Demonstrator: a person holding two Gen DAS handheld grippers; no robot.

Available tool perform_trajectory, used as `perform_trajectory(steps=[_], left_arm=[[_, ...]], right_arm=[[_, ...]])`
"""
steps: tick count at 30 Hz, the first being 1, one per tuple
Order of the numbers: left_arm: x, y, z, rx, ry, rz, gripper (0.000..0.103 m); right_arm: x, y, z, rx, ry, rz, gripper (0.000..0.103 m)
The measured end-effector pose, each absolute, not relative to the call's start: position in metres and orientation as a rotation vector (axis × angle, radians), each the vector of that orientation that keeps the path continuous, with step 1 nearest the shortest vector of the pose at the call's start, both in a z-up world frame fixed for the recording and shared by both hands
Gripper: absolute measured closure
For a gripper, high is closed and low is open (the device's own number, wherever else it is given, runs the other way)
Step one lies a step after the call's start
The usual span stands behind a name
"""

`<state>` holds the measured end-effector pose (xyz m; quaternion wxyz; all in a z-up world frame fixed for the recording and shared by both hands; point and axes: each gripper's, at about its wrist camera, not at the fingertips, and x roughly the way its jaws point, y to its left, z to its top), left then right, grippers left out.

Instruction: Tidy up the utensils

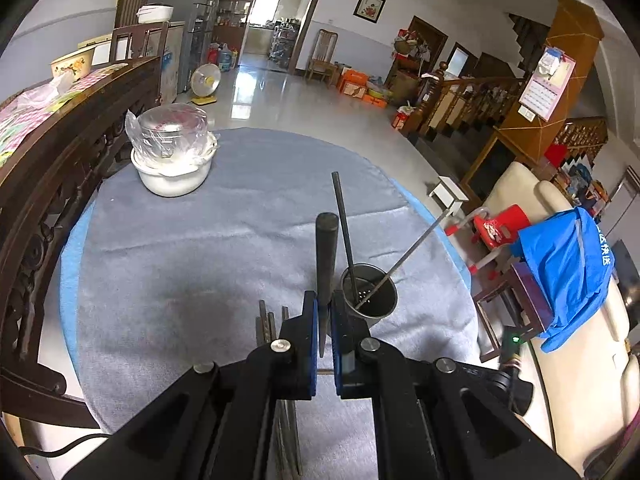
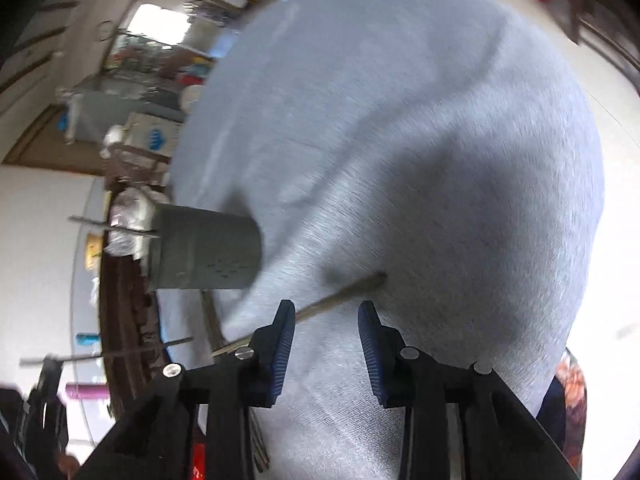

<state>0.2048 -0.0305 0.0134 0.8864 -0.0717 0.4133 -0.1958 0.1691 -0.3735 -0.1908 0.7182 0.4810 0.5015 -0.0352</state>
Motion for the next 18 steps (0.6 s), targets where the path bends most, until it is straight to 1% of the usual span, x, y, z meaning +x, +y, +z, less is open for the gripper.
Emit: perform_trajectory(steps=[2, 3, 8, 10, 18], left_arm=[[0.202, -0.024, 0.014, -0.157, 0.847, -0.41, 0.097], [0.2, -0.021, 0.014, -0.159, 0.842, -0.413, 0.097], [0.194, -0.012, 0.014, -0.159, 0.821, -0.421, 0.097], [0.191, -0.009, 0.015, -0.161, 0.813, -0.427, 0.097], [0.189, 0.003, 0.01, -0.188, 0.815, -0.439, 0.097]], right_arm=[[0.173, -0.371, -0.201, 1.09, 1.126, -0.119, 0.067], [0.174, -0.371, -0.204, 1.103, 1.12, -0.142, 0.069], [0.191, -0.367, -0.193, 1.065, 1.12, -0.249, 0.069], [0.197, -0.363, -0.19, 1.051, 1.133, -0.276, 0.067], [0.222, -0.336, -0.174, 0.842, 1.126, -0.389, 0.067]])
